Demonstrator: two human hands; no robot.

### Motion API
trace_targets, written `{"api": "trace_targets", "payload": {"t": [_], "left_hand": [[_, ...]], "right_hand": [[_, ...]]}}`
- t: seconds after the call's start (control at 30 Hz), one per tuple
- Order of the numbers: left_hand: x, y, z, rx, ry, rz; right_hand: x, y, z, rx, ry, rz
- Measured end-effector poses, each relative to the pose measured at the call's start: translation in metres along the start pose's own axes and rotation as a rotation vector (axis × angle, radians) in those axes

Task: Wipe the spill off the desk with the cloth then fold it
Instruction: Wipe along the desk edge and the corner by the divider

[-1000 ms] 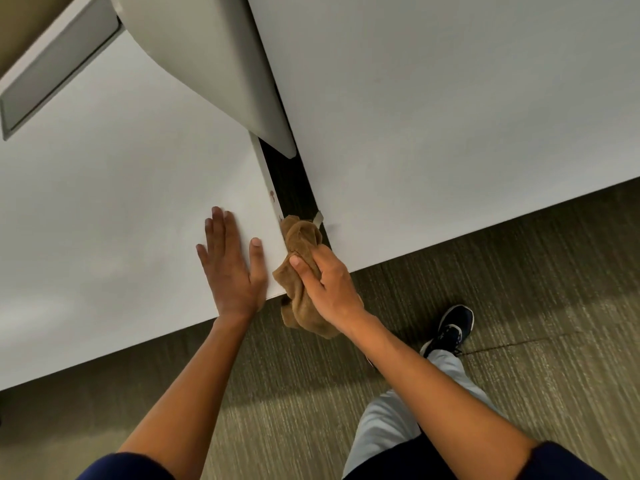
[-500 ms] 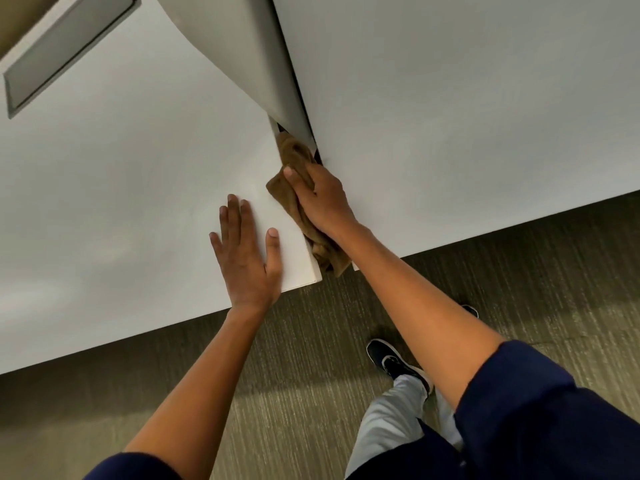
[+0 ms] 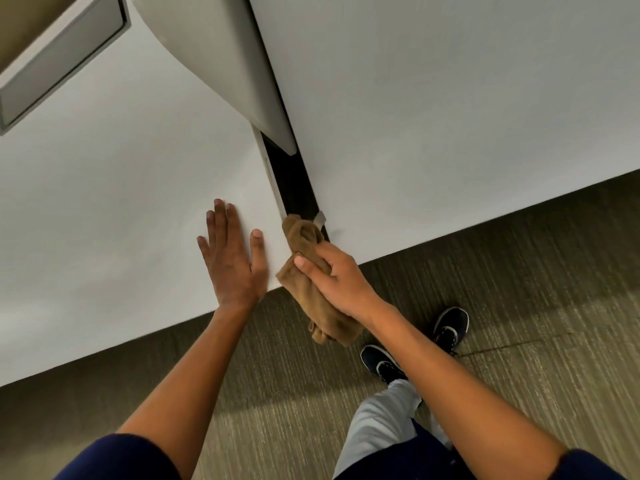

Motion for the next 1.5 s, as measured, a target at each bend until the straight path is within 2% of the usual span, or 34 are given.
{"api": "trace_targets", "payload": {"t": [0.3,0.43,0.57,0.77,1.0,1.17,1.5], "left_hand": [[0.000,0.001,-0.003,0.006,-0.003,-0.001],[0.000,0.000,-0.003,0.011,0.001,-0.001],[-0.001,0.000,-0.005,0.018,-0.007,0.000],[-0.001,0.000,-0.004,0.024,0.003,0.008],[-0.001,0.000,-0.002,0.007,0.005,0.000],[-0.002,0.002,-0.004,-0.001,-0.011,-0.010],[-0.002,0.002,-0.005,-0.009,-0.008,-0.015]], "right_hand": [[-0.004,-0.001,0.005,0.050,-0.012,-0.009],[-0.048,-0.016,-0.016,0.038,0.012,0.118],[-0.102,-0.034,-0.048,0.094,-0.049,0.267],[-0.146,-0.038,-0.070,0.168,-0.097,0.260],[-0.133,-0.037,-0.070,0.115,-0.082,0.315],[-0.089,-0.031,-0.061,0.152,-0.110,0.276],[0.006,-0.007,-0.017,0.033,-0.054,0.156]]}}
Point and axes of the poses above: each hand's wrist, its own x-axis away from the middle knuckle, its own y-axis out of the palm, z = x × y, the point moved 9 cm from there along -x, towards the middle knuckle, and after that the axes turned 13 degrees about x, right-handed, at the moved point
